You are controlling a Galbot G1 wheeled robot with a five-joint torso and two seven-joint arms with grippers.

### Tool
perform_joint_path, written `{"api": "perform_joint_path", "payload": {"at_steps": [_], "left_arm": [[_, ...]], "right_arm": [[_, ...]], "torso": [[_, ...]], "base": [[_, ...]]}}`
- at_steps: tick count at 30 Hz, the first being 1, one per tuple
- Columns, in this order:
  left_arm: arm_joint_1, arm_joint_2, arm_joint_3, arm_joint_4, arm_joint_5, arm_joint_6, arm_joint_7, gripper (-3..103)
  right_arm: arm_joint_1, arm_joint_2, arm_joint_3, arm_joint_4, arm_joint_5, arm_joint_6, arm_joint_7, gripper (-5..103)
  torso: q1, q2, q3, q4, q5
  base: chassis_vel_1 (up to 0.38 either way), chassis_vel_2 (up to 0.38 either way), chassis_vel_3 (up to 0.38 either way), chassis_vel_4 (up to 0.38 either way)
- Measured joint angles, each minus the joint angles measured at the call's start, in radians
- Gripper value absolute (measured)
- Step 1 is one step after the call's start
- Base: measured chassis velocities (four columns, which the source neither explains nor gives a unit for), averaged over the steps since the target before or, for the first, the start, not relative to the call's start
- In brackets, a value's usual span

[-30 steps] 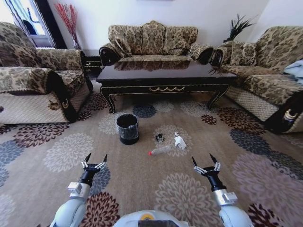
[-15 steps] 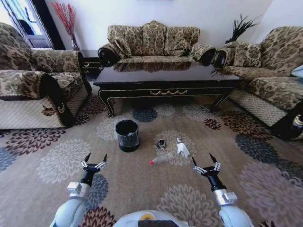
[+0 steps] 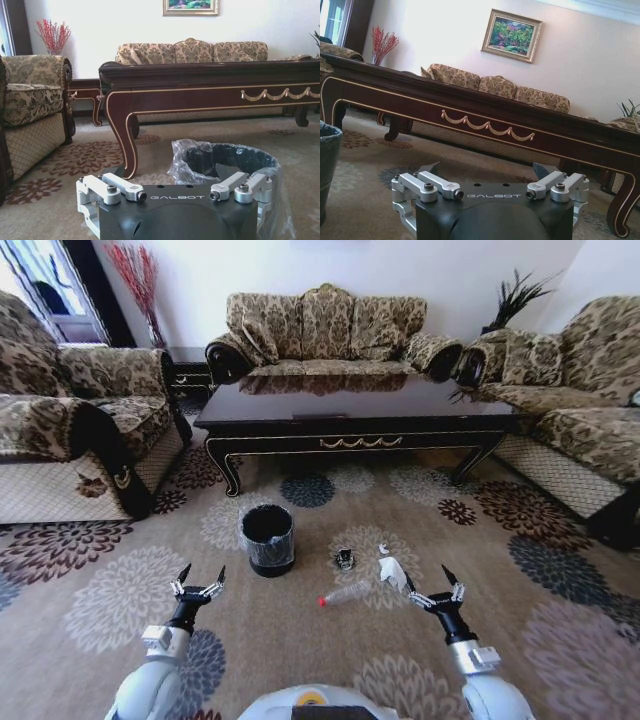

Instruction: Move to the front of the table and pick up the trash from the floor, then place it into the trash bin.

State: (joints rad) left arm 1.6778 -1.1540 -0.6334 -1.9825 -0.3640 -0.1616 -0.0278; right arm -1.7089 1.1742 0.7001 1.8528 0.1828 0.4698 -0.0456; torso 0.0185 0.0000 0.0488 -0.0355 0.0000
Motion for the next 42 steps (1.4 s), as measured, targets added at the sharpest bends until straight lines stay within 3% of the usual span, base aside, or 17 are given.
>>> {"api": "perform_joint_path", "payload": {"at_steps": [20,26,29,30,31,33,34,37,38,40,41,42], "left_arm": [[-0.012,0.010,0.008,-0.007,0.001,0.011,-0.006,100],[-0.027,0.030,0.009,-0.027,-0.025,0.059,-0.030,100],[-0.056,0.052,0.006,-0.043,-0.044,0.111,-0.067,100],[-0.077,0.067,0.004,-0.052,-0.071,0.156,-0.094,100],[-0.077,0.067,0.004,-0.052,-0.071,0.156,-0.094,100],[-0.118,0.105,0.008,-0.070,-0.141,0.255,-0.144,100],[-0.118,0.105,0.008,-0.070,-0.141,0.255,-0.144,100],[-0.192,0.176,0.042,-0.091,-0.280,0.369,-0.224,100],[-0.192,0.176,0.042,-0.091,-0.280,0.369,-0.224,100],[-0.221,0.211,0.060,-0.107,-0.343,0.423,-0.264,100],[-0.239,0.236,0.071,-0.127,-0.406,0.475,-0.306,100],[-0.239,0.236,0.071,-0.127,-0.406,0.475,-0.306,100]], "right_arm": [[0.002,0.009,-0.005,-0.005,-0.004,0.010,0.011,100],[0.004,0.021,-0.007,-0.011,-0.016,0.019,0.012,100],[0.003,0.034,-0.009,-0.015,-0.025,0.022,0.012,100],[0.002,0.043,-0.010,-0.017,-0.030,0.025,0.012,100],[0.002,0.043,-0.010,-0.017,-0.030,0.025,0.012,100],[-0.002,0.059,-0.012,-0.021,-0.042,0.031,0.012,100],[-0.002,0.059,-0.012,-0.021,-0.042,0.031,0.012,100],[-0.007,0.079,-0.014,-0.024,-0.055,0.041,0.014,100],[-0.007,0.079,-0.014,-0.024,-0.055,0.041,0.014,100],[-0.009,0.085,-0.014,-0.026,-0.058,0.044,0.015,100],[-0.007,0.086,-0.016,-0.029,-0.058,0.045,0.016,100],[-0.007,0.086,-0.016,-0.029,-0.058,0.045,0.016,100]], "torso": [[0.000,0.000,0.000,0.0001,-0.0001],[0.000,0.000,0.000,0.0001,-0.0001],[0.000,0.000,0.000,0.0001,-0.0001],[0.000,0.000,0.000,0.0000,-0.0001],[0.000,0.000,0.000,0.0000,-0.0001],[0.000,0.000,0.000,0.0000,0.0000],[0.000,0.000,0.000,0.0000,0.0000],[0.000,0.000,0.000,0.0000,-0.0002],[0.000,0.000,0.000,0.0000,-0.0002],[0.000,0.000,0.000,-0.0002,-0.0001],[0.000,0.000,0.000,-0.0004,-0.0001],[0.000,0.000,0.000,-0.0004,-0.0001]], "base": [[-0.114,0.112,0.113,-0.120],[-0.041,0.047,0.040,-0.043],[0.000,0.000,0.000,0.000],[0.000,0.000,0.000,0.000],[0.000,0.000,0.000,0.000],[0.000,0.000,0.000,0.000],[0.000,0.000,0.000,0.000],[0.000,0.000,0.000,0.000],[0.000,0.000,0.000,0.000],[0.000,0.000,0.000,0.000],[0.000,0.000,0.000,0.000],[0.000,0.000,0.000,0.000]]}}
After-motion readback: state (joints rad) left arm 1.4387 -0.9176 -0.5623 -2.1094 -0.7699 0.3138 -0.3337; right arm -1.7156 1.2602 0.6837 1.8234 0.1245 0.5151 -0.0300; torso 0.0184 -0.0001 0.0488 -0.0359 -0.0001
